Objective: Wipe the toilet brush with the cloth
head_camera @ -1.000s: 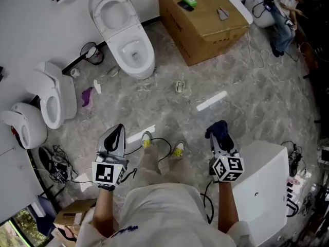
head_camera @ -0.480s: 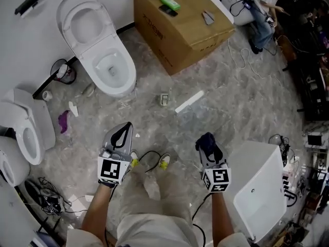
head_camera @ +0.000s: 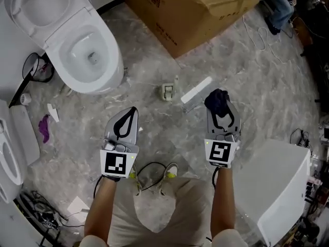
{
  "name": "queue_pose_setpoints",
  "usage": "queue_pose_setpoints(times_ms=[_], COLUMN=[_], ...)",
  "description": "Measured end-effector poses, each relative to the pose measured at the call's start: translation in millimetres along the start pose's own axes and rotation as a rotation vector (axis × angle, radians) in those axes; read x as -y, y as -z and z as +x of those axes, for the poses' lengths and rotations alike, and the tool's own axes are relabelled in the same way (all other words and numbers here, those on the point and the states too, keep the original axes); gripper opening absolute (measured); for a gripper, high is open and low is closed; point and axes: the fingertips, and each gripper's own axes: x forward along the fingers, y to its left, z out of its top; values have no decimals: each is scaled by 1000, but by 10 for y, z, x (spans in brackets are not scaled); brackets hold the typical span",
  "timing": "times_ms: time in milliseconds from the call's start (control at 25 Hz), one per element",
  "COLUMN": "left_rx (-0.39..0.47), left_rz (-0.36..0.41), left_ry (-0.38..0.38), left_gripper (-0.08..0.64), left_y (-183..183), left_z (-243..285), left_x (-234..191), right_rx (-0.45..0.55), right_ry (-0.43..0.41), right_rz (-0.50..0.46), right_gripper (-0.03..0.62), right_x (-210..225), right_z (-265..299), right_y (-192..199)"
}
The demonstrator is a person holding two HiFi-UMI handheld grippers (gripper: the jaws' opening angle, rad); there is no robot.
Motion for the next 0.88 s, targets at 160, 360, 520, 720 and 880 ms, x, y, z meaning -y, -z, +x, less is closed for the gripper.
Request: queue_pose_setpoints(times_ms=[160,360,520,720,880], left_rx=[35,79,107,152,132], left_rz=[23,52,83,36,52], left_ry=[26,35,44,100,111], left_gripper=[0,0,0,0,0], left_y=[688,1319,1638,1615,1636], left_z=[413,715,884,1093,1090], left_x=[-77,-126,-108,33,87], right_rx=[26,87,125,147,135], right_ry=[39,50,112,131,161], right_rz=[-176,-335,-313,-385,-467], right_gripper=[187,187,187,186,186], right_x=[-236,-629,-698,-807,-847], right_z=[552,995,1113,1199,1260], right_y=[509,844,1061,1005,812])
